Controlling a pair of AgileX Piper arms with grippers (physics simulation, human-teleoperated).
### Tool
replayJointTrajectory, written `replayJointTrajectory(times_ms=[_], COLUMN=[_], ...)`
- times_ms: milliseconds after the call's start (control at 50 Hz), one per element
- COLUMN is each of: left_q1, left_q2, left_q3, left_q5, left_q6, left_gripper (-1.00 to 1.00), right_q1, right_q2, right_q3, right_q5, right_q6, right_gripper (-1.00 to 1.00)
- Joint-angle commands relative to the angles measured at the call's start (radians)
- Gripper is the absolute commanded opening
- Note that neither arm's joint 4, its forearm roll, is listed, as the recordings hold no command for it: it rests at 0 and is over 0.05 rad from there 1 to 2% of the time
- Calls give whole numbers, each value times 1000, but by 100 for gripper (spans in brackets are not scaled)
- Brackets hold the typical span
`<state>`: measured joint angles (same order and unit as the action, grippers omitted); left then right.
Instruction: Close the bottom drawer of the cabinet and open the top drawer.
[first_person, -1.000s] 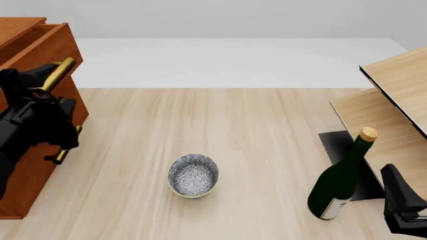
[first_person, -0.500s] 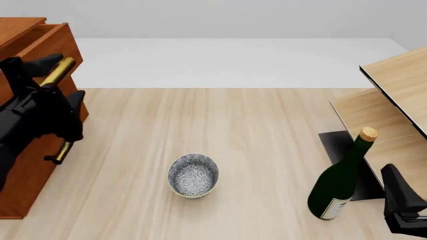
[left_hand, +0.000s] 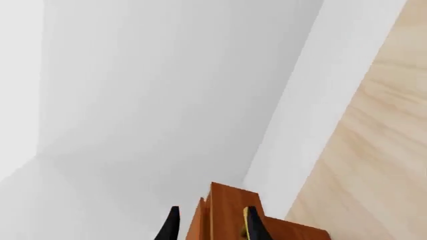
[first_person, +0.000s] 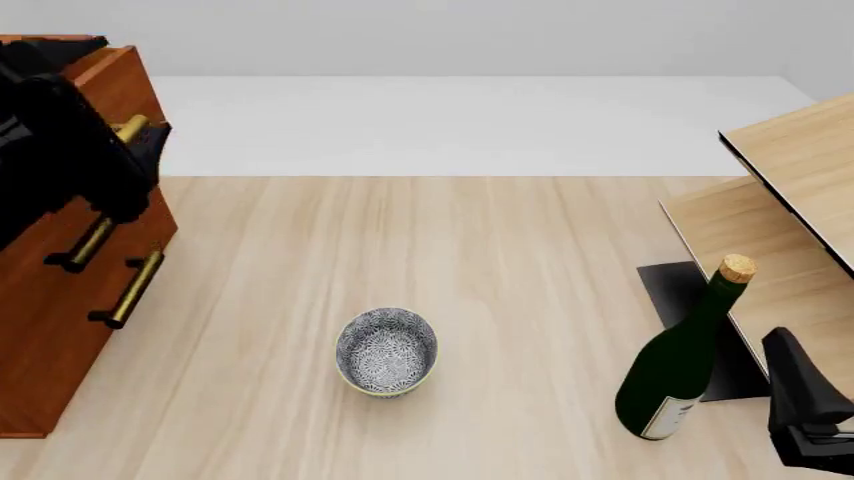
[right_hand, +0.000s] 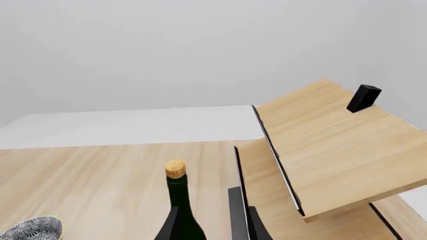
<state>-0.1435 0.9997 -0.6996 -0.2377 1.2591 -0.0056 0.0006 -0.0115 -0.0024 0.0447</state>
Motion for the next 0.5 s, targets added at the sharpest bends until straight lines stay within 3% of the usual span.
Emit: replayJointTrajectory(times_ms=[20,120,160,260,280,360,400,440,500], left_q1=[-8,22,4,10,4,3,-28,-15,-12], left_q2=[-5,-11,0,10,28,46,89,74,112], left_q3=[-226,-286,-347,-443,-498,-572,-642,-613,-680], left_q5=[288,352,437,536,589,649,721,690,756], left_q6=[-269,-335,-415,-499,-552,-609,-697,-664,-763], left_gripper=[100,100,100,100,100,100,100,100,100], right_q1=[0,0,0,0,0,0,0,-1,-1], right_q2=[0,0,0,0,0,0,0,0,0], right_q3=[-2,-3,-3,-3,-3,-3,-3,-3,-3], right_q5=[2,2,2,3,3,2,2,2,2], right_q6=[0,0,0,-1,-1,-1,-1,-1,0], right_gripper=[100,100,100,100,100,100,100,100,100])
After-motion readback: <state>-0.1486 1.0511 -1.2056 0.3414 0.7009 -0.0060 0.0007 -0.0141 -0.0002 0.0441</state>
